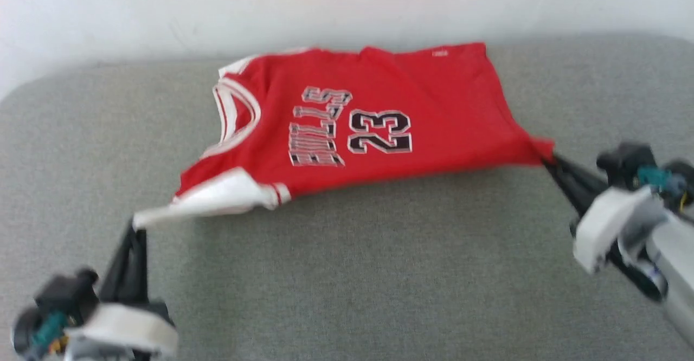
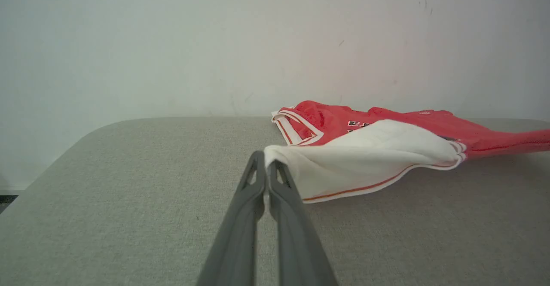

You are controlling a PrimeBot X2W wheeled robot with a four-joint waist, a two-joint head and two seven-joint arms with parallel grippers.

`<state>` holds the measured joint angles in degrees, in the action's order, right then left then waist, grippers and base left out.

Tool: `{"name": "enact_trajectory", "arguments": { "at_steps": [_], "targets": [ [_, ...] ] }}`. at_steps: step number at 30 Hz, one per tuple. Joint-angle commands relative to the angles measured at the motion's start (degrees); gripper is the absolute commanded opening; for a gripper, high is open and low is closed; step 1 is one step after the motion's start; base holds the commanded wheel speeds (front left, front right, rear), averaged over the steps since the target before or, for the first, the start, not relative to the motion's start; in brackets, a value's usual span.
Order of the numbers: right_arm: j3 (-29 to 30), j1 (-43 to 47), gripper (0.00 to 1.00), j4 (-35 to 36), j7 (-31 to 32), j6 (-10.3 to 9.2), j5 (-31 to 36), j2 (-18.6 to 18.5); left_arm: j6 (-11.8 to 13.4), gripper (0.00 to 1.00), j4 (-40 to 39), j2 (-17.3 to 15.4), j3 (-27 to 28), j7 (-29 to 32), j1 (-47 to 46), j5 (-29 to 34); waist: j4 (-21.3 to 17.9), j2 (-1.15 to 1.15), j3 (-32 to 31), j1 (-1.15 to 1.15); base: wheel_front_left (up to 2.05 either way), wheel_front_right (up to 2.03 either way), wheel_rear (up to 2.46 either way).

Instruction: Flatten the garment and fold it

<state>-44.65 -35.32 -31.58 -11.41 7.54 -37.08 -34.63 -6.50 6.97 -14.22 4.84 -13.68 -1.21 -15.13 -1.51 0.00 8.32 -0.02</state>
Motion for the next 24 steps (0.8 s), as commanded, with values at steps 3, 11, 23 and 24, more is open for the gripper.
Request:
{"name": "enact_trajectory", "arguments": {
  "at_steps": [3,11,23,24],
  "targets": [
    [-1.13,4.9,0.0,2.43,1.25,-0.05,-1.69,-2.17,0.53,0.0,-2.32,0.58,-1.05,1.33,5.24,0.66,0.66,0.0,-4.32,0.02,0.0,0.0,0.0],
    [-1.27,15.84,0.0,8.46,5.06,-0.05,-4.57,-6.84,2.61,0.0,-4.51,2.8,-0.85,5.48,19.6,-0.96,0.37,0.0,-8.1,0.02,0.0,0.0,0.0],
    [3.78,30.32,0.0,13.94,9.58,-0.05,-5.36,-10.43,2.41,0.0,-4.65,4.77,-2.35,11.96,30.98,-4.72,1.29,0.0,-9.82,0.02,0.0,0.0,0.0],
    [4.39,31.04,0.0,14.63,9.95,-0.05,-5.36,-10.55,2.24,0.0,-4.57,4.77,-2.57,12.52,31.23,-5.1,1.31,0.0,-9.79,0.02,0.0,0.0,0.0]
  ]
}}
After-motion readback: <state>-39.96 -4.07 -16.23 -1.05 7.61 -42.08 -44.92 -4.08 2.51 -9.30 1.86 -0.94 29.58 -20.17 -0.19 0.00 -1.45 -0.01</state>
